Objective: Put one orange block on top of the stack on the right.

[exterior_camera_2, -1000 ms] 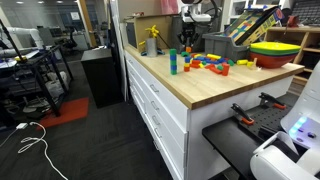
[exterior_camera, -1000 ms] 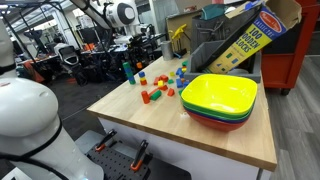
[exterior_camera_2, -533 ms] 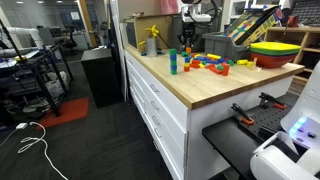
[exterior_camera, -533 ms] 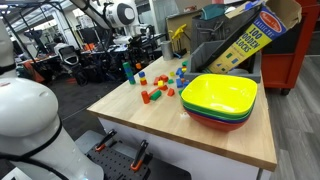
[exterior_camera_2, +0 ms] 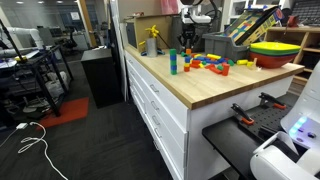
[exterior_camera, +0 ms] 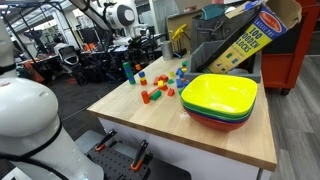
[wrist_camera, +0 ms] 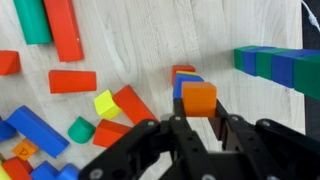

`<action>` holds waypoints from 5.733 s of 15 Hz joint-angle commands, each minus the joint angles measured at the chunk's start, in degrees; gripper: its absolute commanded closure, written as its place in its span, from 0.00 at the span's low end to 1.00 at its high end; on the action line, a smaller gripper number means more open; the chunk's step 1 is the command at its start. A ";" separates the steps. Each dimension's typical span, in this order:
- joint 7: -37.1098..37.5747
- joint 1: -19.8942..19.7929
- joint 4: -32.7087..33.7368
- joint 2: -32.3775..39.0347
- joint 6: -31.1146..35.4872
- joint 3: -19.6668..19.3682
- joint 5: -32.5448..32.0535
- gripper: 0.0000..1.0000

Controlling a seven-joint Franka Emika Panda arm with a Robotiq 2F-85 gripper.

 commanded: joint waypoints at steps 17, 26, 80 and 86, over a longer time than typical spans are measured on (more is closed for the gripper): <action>-0.81 -0.31 -0.58 0.85 3.43 0.43 1.14 0.93; -1.54 -0.46 -0.35 1.73 3.33 0.33 1.04 0.93; -28.97 -11.64 2.47 -2.95 -7.28 -3.63 6.02 0.00; -30.99 -10.91 -1.66 -7.65 -8.05 -3.79 3.11 0.00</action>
